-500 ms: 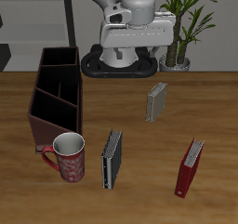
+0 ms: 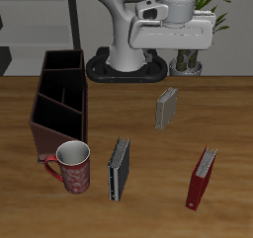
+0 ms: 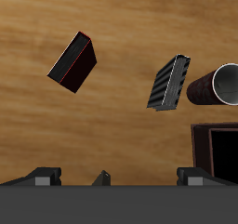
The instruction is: Place the red book into the right desk caddy's right compartment
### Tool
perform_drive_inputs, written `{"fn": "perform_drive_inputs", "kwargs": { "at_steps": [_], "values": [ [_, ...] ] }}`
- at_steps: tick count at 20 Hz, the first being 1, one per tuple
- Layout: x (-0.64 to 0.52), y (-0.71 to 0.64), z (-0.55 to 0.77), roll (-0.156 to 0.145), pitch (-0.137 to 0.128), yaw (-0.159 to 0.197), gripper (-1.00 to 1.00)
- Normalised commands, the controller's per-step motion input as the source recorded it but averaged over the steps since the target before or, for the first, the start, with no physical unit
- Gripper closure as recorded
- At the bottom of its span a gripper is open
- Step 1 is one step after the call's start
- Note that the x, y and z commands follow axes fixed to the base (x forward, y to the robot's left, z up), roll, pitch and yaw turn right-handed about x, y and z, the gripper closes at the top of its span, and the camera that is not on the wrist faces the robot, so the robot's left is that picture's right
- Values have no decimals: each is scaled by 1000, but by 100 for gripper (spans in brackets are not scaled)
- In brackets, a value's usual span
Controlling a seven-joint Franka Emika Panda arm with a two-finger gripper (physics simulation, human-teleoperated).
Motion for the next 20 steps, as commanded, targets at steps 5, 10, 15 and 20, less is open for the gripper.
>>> {"fn": "perform_drive_inputs", "kwargs": {
  "at_steps": [5,10,15,20],
  "values": [
    [487,503,72,-22,8,-38,-100],
    [405,414,38,-29,-14,-17,-100],
    [273,220,34,-14,-40,-9,-100],
    [342,207,-25,22,-18,-57,-100]
  ]
}}
